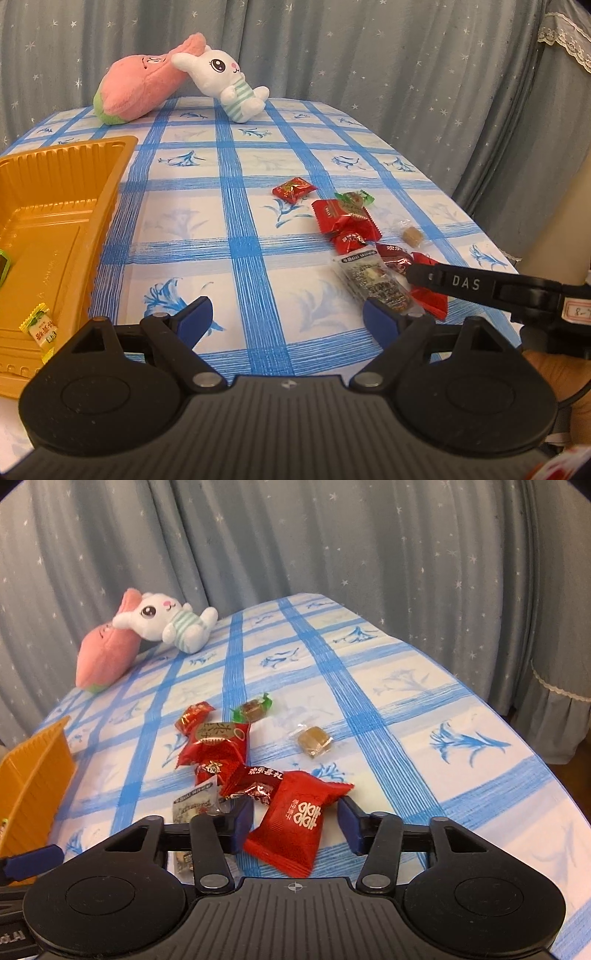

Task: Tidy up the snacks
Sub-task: 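Grasp the red candy packet with the right tool while the left tool grasps the clear nut bar pack, then carry the red packet and nut bar pack with both tools over the tray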

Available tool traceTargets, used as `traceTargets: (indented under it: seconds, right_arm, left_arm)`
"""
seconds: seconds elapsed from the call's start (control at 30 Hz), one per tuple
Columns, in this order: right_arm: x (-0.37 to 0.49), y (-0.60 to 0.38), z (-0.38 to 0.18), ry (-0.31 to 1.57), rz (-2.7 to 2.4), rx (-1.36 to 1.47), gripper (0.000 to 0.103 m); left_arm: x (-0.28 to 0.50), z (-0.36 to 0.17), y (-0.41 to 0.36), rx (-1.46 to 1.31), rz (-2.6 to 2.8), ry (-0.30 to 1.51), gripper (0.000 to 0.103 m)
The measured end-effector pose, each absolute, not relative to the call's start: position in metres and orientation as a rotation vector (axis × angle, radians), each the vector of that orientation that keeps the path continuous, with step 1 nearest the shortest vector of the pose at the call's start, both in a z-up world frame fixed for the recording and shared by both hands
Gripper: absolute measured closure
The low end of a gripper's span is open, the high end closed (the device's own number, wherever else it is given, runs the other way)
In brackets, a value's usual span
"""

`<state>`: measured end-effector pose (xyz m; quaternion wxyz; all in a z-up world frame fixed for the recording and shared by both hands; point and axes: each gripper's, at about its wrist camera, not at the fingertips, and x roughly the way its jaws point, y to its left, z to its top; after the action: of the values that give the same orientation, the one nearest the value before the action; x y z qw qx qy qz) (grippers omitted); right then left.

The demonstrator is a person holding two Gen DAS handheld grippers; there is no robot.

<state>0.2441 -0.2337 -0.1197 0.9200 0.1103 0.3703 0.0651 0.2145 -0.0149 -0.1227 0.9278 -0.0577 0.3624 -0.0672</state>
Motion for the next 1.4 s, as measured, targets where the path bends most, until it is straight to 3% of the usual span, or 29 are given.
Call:
traceTargets:
  seconds: [0.1,0.63,0.83,0.97,1.23,1.4]
  right_arm:
    - [0.244,-0.233,-0.120,0.772,0.135,0.201,0.071]
    - [0.211,-0.254,-0.108,0.808,0.158,0.211,0.073]
    - [0.211,-0.267,-0.105,0.787,0.085,0.206,0.073]
    - [0.211,-0.269,-0.105,0.785,0.073,0.220,0.074]
    - [0.213,-0.269,-0.107,0.790,0.066,0.232,0.074]
    - [0.212,-0.265,-0.105,0.780,0.080,0.215,0.075]
  left_arm:
    - [0.215,-0.124,-0.014,-0.120,-0.134,0.745,0.016]
    - [0.230,-0.123,-0.045,-0.101,-0.223,0.739,0.018]
    - [0.245,-0.134,-0.075,-0.069,-0.238,0.750,0.034]
    - [0.248,-0.142,-0.089,-0.026,-0.229,0.758,0.053]
    - [0.246,-0.147,-0.101,0.055,-0.230,0.749,0.068]
    - [0.236,-0.144,-0.093,0.048,-0.236,0.767,0.069]
